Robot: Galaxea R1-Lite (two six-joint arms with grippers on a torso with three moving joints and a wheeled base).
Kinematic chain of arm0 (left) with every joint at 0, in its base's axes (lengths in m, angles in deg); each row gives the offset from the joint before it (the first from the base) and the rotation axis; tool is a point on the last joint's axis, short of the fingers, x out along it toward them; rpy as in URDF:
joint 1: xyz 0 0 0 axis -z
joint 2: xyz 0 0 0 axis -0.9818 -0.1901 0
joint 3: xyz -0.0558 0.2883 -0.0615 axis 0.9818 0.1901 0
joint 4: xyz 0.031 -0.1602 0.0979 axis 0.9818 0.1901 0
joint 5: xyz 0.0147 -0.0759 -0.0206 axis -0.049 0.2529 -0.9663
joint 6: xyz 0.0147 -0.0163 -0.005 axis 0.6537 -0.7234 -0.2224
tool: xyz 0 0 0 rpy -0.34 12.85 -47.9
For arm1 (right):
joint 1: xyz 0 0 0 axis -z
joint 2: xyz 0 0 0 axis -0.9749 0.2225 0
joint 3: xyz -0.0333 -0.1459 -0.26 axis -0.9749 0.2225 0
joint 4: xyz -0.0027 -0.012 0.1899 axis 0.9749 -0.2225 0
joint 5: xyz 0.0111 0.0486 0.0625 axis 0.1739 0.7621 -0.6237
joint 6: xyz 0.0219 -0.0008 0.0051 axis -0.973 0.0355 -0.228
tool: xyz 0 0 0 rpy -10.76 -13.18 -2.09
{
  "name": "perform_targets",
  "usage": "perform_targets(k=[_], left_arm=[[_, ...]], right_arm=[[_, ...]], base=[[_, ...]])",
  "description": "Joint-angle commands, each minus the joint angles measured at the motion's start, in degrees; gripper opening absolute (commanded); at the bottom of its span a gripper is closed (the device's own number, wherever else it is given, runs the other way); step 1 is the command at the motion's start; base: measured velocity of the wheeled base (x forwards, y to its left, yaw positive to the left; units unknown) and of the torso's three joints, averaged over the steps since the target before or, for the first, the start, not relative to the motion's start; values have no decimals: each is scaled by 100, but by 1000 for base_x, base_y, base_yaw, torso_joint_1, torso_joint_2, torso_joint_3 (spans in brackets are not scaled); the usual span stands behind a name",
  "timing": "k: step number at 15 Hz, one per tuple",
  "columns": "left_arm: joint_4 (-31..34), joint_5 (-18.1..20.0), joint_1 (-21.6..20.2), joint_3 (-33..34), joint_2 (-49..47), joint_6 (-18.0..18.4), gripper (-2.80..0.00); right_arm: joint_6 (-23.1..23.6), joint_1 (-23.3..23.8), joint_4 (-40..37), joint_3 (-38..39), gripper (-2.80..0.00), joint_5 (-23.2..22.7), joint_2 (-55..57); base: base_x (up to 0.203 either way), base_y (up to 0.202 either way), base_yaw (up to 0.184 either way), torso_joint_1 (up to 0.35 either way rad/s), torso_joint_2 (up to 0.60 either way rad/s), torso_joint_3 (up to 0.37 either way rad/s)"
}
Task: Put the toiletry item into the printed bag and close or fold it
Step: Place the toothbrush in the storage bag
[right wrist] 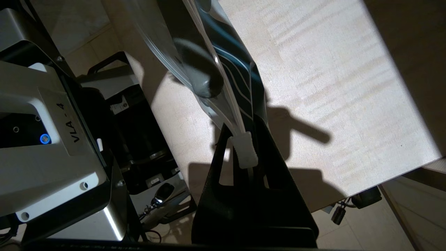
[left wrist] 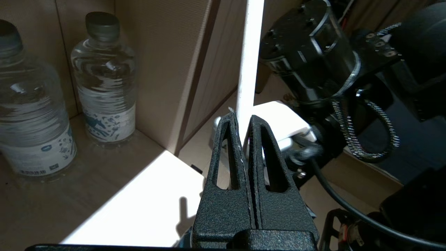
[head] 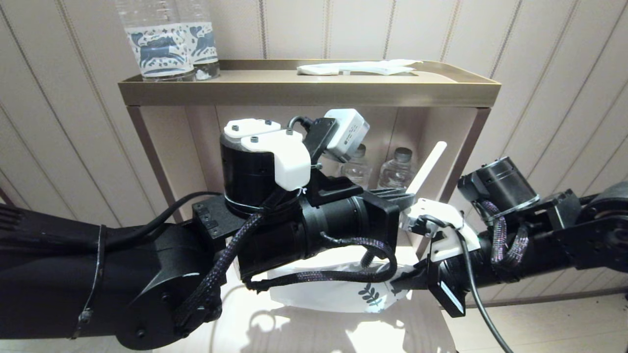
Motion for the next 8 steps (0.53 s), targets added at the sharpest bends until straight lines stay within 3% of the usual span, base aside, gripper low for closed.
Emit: perform_targets(k=[1,8], left_arm=[[-45,7,0,55,-54,-17,-280],[-166,32,0,432,-176,3,-280]], right_arm=[[17,-7,-7,3,-280,-14,7],[25,-17,-11,30,-280,-84,16]], base=[[0,0,0,0,0,0],[0,0,0,0,0,0]])
